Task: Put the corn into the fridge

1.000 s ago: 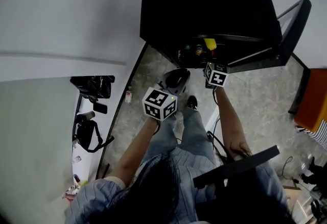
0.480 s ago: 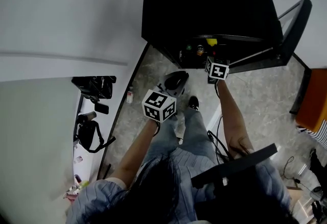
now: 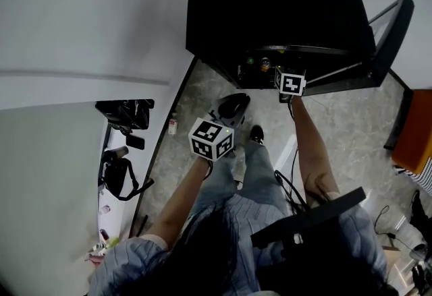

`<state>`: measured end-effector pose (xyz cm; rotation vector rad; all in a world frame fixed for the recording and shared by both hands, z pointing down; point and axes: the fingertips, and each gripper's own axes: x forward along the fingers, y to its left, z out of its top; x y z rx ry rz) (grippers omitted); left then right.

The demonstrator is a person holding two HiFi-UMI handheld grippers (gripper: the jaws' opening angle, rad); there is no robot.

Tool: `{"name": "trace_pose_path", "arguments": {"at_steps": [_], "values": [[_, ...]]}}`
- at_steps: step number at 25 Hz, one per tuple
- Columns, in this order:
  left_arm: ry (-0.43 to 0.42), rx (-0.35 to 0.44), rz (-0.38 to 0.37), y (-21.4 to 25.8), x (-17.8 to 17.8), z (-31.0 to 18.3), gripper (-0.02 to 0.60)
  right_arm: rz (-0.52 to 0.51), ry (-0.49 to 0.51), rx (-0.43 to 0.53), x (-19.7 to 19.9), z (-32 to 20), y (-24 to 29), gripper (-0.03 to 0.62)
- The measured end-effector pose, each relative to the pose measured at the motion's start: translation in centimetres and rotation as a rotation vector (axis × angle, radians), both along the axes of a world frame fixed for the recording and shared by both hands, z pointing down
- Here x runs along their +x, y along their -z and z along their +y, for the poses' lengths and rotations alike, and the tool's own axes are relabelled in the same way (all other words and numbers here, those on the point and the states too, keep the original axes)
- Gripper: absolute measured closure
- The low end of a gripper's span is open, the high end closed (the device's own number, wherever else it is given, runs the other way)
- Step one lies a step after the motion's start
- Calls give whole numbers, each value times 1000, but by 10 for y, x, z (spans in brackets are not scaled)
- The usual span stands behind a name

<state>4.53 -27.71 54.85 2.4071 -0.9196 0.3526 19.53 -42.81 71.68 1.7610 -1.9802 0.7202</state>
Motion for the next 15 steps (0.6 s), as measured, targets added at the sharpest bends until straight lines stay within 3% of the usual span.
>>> {"name": "trace_pose_path", "arguments": {"at_steps": [6,15], "values": [[-4,2,-5,2,-5,2,538,-24,-15,19,3,11,9,494],[-20,19,16,17,-12,9,538,-186,-66,94,-9,60,52,537]]}}
